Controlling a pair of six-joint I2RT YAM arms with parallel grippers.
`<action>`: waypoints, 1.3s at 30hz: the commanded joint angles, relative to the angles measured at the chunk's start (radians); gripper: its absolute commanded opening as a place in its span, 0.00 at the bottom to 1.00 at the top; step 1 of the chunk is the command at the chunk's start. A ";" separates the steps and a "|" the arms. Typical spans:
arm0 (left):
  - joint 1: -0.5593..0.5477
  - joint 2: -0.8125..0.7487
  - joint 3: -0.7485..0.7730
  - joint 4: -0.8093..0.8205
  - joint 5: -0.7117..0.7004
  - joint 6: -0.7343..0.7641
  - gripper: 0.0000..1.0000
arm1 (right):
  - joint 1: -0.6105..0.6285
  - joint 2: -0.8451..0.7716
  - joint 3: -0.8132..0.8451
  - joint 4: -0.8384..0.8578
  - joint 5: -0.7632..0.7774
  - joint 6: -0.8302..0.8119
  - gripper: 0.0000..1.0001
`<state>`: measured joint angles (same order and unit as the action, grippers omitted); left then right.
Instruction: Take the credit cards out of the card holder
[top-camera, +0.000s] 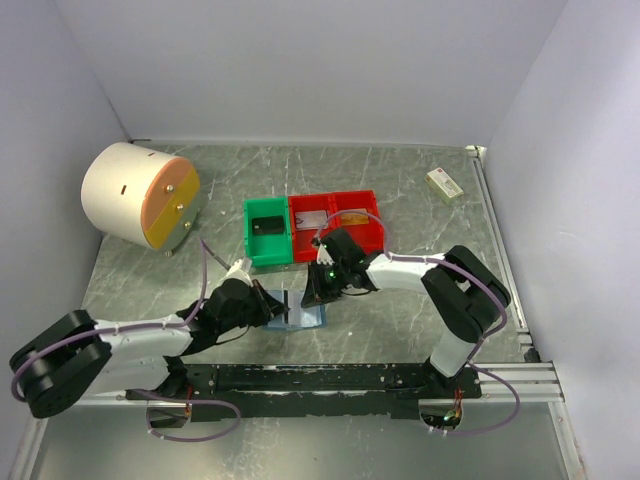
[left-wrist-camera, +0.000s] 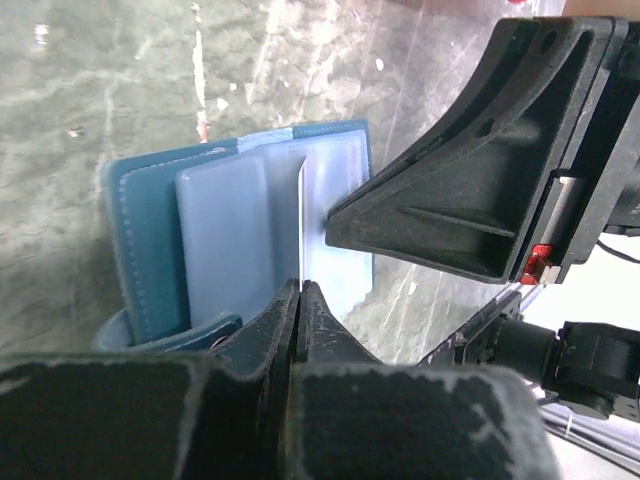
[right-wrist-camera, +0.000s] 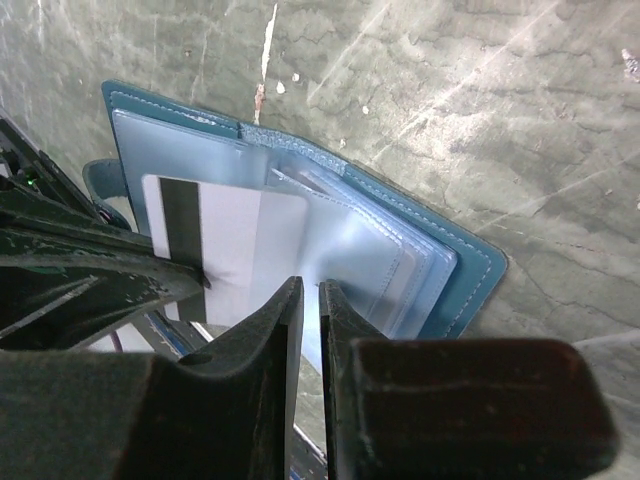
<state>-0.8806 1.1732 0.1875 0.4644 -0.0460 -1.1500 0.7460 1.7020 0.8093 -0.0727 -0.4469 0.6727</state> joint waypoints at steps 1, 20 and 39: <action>-0.005 -0.114 0.054 -0.276 -0.120 -0.005 0.07 | -0.021 0.016 -0.032 -0.079 0.101 -0.039 0.14; -0.005 -0.456 0.119 -0.616 -0.256 0.017 0.07 | 0.033 -0.057 0.100 0.010 -0.015 -0.103 0.20; 0.019 -0.433 0.056 -0.344 -0.073 0.123 0.07 | 0.007 -0.060 0.093 -0.025 0.060 -0.089 0.35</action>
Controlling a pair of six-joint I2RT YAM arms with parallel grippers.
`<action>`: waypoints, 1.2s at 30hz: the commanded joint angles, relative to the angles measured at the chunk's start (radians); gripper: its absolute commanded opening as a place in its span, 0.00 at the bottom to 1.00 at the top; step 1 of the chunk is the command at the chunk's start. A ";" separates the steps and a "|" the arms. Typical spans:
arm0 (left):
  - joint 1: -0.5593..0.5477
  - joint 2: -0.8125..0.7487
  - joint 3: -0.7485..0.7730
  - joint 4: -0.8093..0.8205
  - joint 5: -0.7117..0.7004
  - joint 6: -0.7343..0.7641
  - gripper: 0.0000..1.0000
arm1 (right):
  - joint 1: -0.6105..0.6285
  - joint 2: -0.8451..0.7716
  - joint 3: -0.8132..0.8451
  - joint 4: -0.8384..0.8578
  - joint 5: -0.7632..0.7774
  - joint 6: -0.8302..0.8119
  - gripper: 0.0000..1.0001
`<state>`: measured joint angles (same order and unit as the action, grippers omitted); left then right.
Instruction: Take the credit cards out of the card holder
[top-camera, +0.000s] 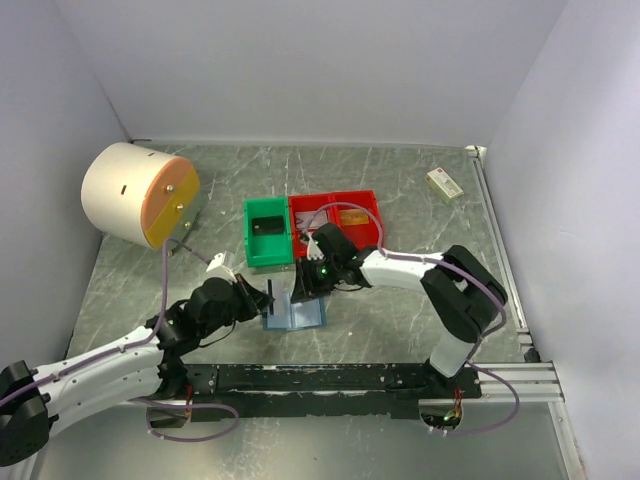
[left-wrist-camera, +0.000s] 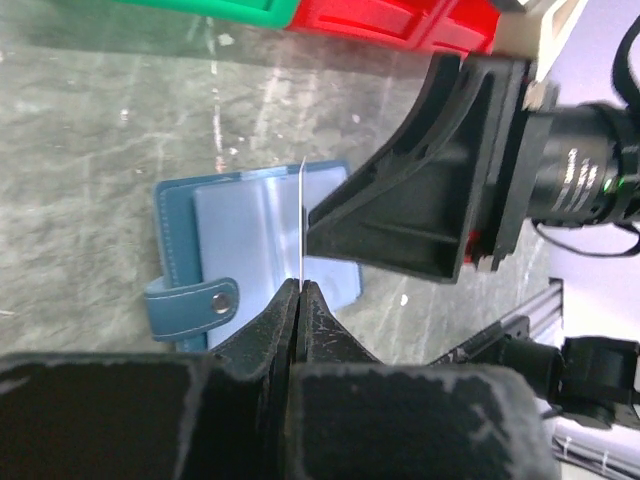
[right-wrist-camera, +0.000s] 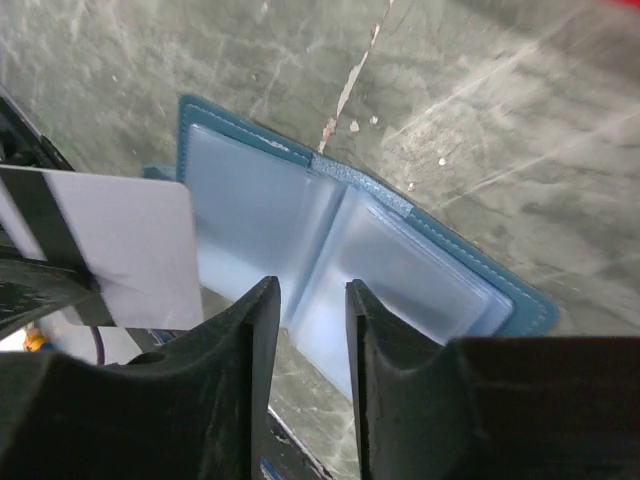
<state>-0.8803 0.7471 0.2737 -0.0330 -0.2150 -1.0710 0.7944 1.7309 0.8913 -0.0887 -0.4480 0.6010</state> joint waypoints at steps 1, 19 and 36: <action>0.027 -0.016 -0.037 0.175 0.110 0.045 0.07 | -0.073 -0.101 -0.004 0.006 0.041 -0.005 0.39; 0.214 -0.057 -0.214 0.702 0.441 -0.071 0.07 | -0.296 -0.260 -0.243 0.687 -0.456 0.288 0.64; 0.213 0.142 -0.249 1.154 0.457 -0.167 0.07 | -0.228 -0.219 -0.251 0.818 -0.579 0.373 0.40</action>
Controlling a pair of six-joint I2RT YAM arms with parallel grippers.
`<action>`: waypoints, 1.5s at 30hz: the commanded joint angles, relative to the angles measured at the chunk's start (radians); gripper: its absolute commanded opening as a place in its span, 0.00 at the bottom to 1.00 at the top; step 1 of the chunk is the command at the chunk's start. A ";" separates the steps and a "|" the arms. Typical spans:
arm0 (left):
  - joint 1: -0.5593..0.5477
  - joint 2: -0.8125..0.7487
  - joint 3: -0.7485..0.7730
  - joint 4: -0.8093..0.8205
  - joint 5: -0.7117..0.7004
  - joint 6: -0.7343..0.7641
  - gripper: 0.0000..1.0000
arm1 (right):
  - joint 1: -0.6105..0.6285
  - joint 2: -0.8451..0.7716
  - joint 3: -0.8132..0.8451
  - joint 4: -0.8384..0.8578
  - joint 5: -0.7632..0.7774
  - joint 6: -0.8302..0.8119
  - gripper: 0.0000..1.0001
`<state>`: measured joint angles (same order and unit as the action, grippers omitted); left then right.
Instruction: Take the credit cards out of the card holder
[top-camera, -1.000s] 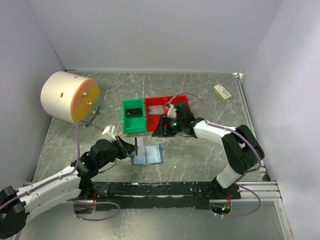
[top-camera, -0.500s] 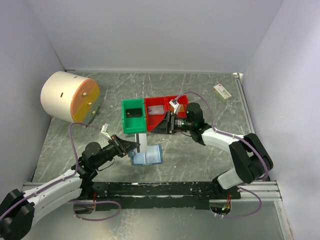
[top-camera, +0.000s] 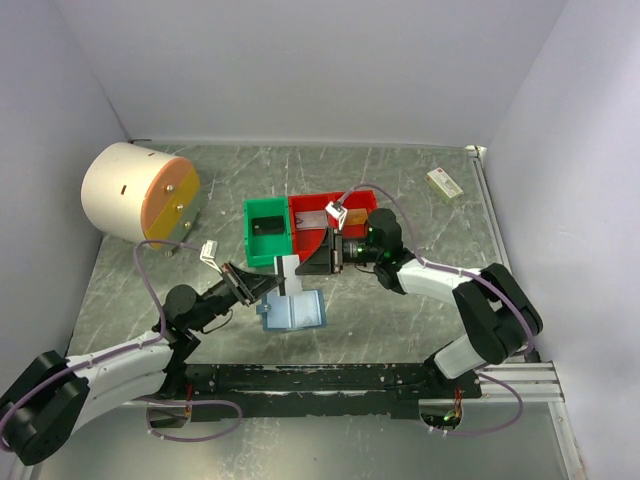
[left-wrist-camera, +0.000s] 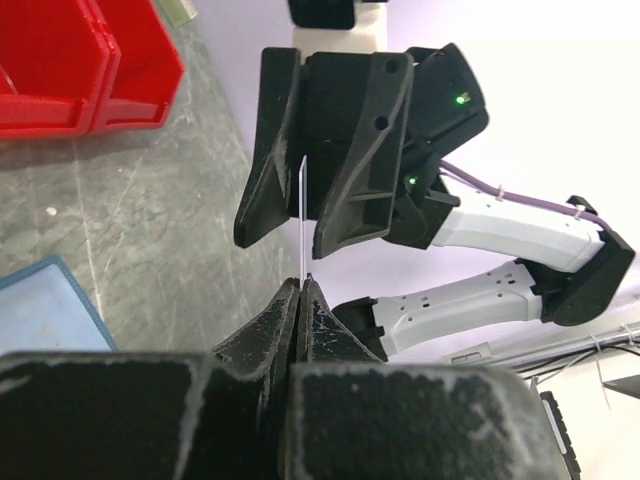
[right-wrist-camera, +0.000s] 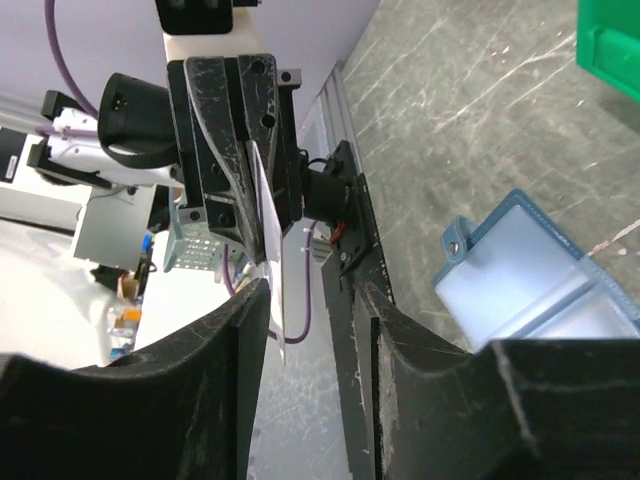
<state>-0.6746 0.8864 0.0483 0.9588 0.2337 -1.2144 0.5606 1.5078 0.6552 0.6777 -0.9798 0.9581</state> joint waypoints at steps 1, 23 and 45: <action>0.007 0.000 -0.026 0.164 0.004 -0.024 0.07 | 0.009 0.007 -0.014 0.056 -0.057 0.019 0.39; 0.006 -0.039 -0.048 0.129 0.021 -0.025 0.07 | 0.066 0.093 -0.047 0.421 -0.033 0.308 0.10; 0.006 -0.162 0.039 -0.331 -0.021 0.095 0.70 | 0.050 -0.086 0.142 -0.473 0.335 -0.321 0.00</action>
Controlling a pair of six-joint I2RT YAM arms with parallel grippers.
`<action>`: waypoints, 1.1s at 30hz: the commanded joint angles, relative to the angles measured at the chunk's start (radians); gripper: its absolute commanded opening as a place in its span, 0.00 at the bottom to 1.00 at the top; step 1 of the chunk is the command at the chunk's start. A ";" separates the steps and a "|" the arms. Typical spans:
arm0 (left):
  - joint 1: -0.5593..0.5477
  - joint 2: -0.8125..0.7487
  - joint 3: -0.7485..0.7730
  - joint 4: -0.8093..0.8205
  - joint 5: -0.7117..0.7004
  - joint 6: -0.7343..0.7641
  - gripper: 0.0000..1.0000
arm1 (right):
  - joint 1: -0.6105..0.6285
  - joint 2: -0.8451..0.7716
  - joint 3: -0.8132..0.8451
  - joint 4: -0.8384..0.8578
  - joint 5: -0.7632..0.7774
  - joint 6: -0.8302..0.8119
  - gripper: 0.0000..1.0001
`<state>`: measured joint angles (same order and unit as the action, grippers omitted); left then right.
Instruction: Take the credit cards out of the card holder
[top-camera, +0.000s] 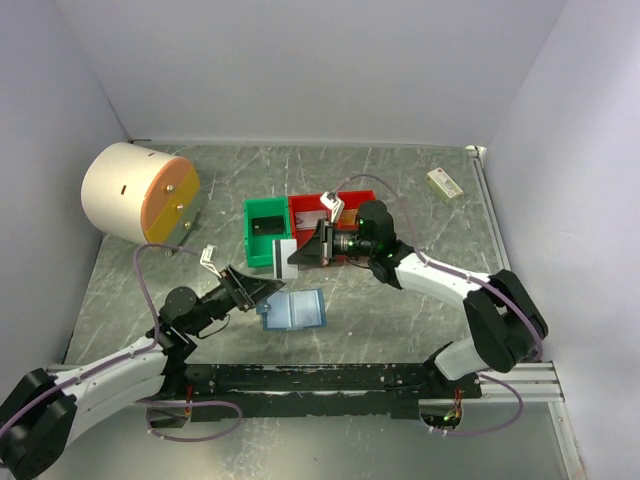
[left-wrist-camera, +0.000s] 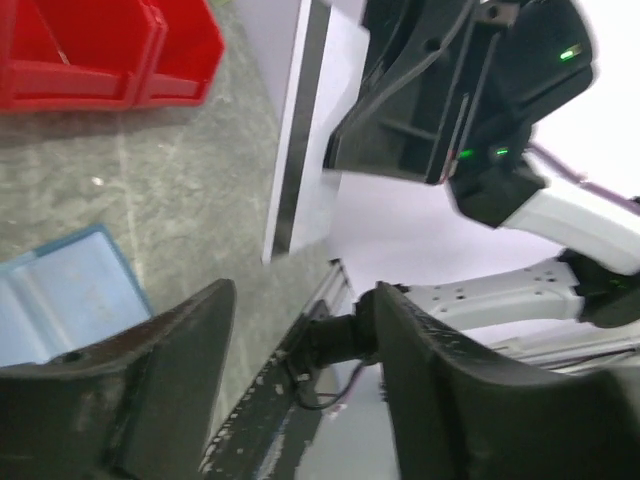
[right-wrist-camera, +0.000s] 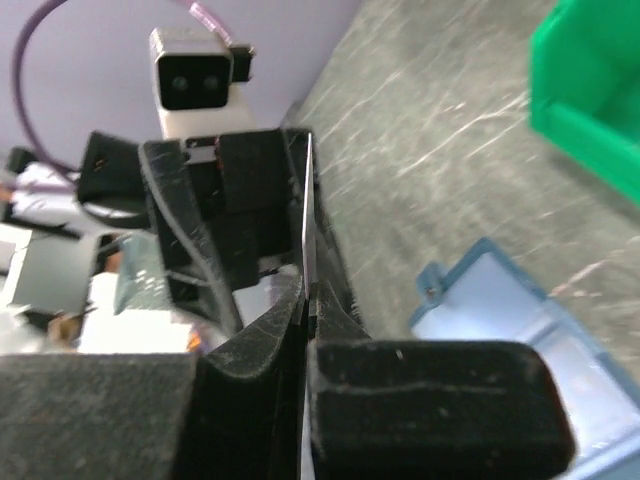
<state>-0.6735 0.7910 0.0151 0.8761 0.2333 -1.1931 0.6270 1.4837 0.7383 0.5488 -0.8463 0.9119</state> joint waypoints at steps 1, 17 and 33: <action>0.005 -0.089 0.086 -0.309 -0.041 0.082 0.75 | -0.027 -0.070 0.058 -0.364 0.232 -0.294 0.00; 0.005 -0.208 0.233 -0.939 -0.289 0.124 0.93 | 0.044 -0.059 0.214 -0.520 0.849 -0.998 0.00; 0.005 -0.204 0.268 -1.077 -0.328 0.132 0.95 | 0.177 0.121 0.226 -0.369 1.108 -1.516 0.00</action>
<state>-0.6731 0.5976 0.2501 -0.1696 -0.0711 -1.0801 0.8169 1.5589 0.9260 0.1513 0.2291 -0.4931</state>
